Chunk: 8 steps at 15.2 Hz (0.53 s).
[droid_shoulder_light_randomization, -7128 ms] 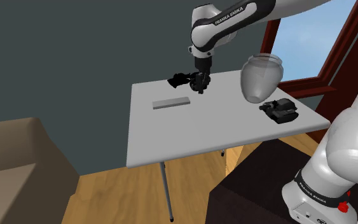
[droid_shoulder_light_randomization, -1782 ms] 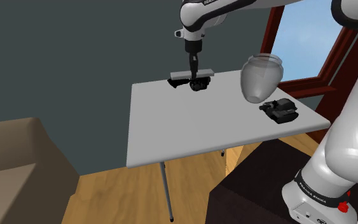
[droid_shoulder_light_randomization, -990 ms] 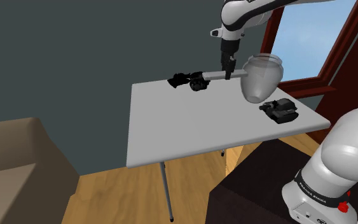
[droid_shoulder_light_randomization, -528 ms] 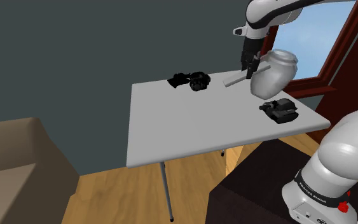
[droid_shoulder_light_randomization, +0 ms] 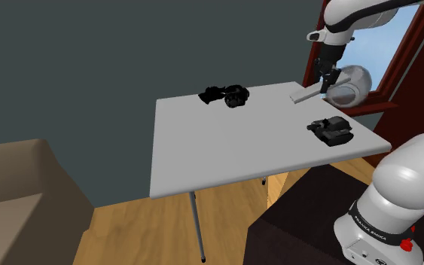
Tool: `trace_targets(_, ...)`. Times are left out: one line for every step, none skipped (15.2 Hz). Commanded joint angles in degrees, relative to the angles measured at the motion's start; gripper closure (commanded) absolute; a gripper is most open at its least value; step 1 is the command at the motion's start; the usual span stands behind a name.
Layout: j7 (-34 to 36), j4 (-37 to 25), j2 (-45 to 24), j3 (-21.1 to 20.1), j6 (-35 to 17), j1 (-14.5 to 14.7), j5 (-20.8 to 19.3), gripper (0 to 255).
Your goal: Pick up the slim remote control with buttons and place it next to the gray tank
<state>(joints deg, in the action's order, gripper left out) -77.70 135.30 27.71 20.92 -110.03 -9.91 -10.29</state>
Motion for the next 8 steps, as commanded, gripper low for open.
trace_targets(-2.43,1.07,1.48,1.77,0.14,-1.38,-1.31,255)
trace_targets(-3.70,1.23,1.98,2.72,0.31,-2.05,-1.92,255)
trace_targets(-5.00,1.33,2.41,3.69,0.49,-2.71,-2.52,255)
trace_targets(-6.30,1.36,2.77,4.69,0.65,-3.35,-3.12,255)
trace_targets(-7.63,1.32,3.07,5.71,0.80,-3.97,-3.71,255)
trace_targets(-8.97,1.22,3.31,6.75,0.95,-4.57,-4.28,255)
trace_targets(-10.33,1.05,3.47,7.80,1.08,-5.16,-4.83,255)
trace_targets(-11.70,0.82,3.57,8.87,1.19,-5.73,-5.37,255)
